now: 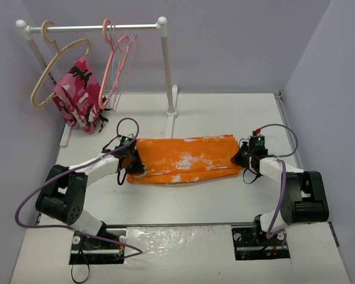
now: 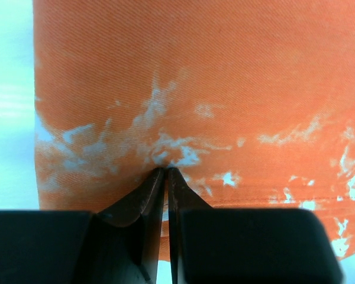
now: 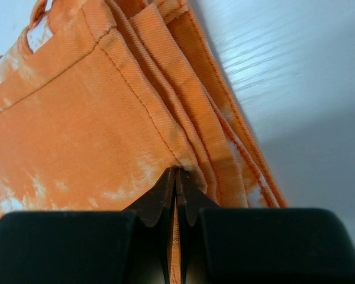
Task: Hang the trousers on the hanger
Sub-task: Fold the trousers at the center of the board.
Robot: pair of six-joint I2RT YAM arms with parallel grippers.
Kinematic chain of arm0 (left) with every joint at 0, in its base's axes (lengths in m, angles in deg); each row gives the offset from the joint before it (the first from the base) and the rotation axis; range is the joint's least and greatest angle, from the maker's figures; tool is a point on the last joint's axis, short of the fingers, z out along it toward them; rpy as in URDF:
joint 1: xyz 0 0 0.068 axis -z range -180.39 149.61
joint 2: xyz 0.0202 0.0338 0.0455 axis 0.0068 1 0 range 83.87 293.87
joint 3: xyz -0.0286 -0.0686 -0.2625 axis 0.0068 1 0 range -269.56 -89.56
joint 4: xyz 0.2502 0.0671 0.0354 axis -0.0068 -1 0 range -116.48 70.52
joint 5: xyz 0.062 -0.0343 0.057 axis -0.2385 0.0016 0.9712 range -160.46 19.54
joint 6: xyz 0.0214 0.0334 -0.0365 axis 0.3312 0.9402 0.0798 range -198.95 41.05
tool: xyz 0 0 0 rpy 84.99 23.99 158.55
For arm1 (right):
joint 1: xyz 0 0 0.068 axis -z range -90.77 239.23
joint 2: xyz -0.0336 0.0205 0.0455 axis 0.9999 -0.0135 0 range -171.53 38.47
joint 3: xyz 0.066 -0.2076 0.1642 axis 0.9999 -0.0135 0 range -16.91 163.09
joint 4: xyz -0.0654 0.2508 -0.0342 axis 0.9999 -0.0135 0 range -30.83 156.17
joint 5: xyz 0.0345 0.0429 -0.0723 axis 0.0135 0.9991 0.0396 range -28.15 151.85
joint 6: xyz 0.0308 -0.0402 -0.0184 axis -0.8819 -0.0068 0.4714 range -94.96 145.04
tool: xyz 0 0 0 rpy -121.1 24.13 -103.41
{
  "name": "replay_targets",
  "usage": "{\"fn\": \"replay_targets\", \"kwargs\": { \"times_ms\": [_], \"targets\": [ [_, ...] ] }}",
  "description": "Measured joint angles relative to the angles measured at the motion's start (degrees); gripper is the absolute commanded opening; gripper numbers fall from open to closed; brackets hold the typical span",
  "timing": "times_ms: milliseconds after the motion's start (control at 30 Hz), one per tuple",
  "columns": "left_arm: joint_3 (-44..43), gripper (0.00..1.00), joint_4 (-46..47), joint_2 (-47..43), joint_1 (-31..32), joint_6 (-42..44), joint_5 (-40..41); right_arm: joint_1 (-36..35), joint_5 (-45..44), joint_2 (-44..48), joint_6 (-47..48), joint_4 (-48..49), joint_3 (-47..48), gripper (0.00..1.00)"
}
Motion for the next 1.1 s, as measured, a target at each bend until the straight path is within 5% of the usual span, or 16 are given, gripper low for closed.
{"fn": "replay_targets", "kwargs": {
  "times_ms": [267,400,500,667,867,1100],
  "targets": [
    [-2.1,0.02,7.0,3.8,9.4,-4.8,-2.5,6.7,-11.6,3.7,0.7,-9.1,2.6,0.01],
    [-2.4,0.11,3.9,2.3,10.7,-5.0,-2.8,6.5,-12.1,8.0,3.0,-12.4,5.4,0.12],
    [-4.7,0.14,-1.2,0.6,9.5,-2.9,-2.3,4.0,-9.6,11.5,4.4,-11.7,7.3,0.22],
    [-10.2,0.01,-2.8,-0.4,3.7,1.2,-3.5,-2.1,-3.3,13.3,6.3,-10.4,8.1,0.30],
    [-10.9,0.00,2.7,2.1,-3.7,4.3,-6.3,-6.1,3.0,13.3,8.0,-9.8,8.1,0.33],
    [-12.5,0.00,12.4,14.6,-4.4,4.3,-10.6,-6.4,5.1,13.3,9.0,-8.4,7.3,0.34]
  ]
}}
